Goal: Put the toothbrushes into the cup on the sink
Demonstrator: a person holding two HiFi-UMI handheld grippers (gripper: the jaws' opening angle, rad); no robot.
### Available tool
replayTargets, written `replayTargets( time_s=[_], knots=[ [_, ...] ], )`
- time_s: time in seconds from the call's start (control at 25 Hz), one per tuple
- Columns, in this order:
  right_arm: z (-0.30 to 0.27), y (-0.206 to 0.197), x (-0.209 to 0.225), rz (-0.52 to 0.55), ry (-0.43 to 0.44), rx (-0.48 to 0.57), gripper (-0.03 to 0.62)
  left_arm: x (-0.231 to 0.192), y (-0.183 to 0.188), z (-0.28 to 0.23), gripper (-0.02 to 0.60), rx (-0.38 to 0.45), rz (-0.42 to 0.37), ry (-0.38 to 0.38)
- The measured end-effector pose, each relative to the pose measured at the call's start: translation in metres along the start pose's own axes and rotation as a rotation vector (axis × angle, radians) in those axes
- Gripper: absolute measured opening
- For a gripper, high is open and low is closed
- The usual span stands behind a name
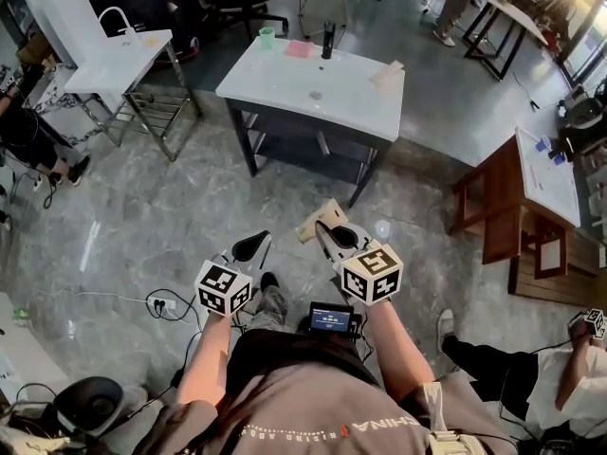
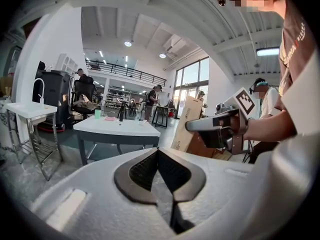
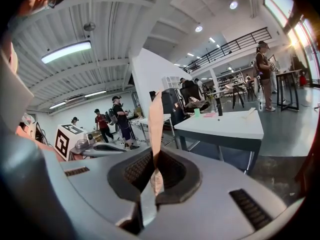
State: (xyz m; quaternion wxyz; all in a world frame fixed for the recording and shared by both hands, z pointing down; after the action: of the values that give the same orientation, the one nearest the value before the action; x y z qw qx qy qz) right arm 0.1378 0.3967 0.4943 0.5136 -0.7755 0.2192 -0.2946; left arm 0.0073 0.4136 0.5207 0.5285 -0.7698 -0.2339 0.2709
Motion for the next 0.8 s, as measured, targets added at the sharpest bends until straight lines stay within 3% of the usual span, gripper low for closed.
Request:
replayTargets(
  time_s=[0.8],
  knots=[
    [-0.174, 0.084, 0.055, 0.012, -0.082, -0.011, 0.021, -0.185, 0.061, -0.077, 0.011, 0.009, -0.016, -0.077]
  ],
)
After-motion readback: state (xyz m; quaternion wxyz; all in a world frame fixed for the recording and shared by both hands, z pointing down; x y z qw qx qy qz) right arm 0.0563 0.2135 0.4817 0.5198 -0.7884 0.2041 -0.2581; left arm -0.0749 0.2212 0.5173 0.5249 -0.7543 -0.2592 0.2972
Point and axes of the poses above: the fingertips, and each gripper's own axes: z backward along the fingers, x to its right, y out of its top, the point moved 2 cm from there along z, backward along the fingers, and after that the axes turned 2 degrees about z, right-handed, at the moved point
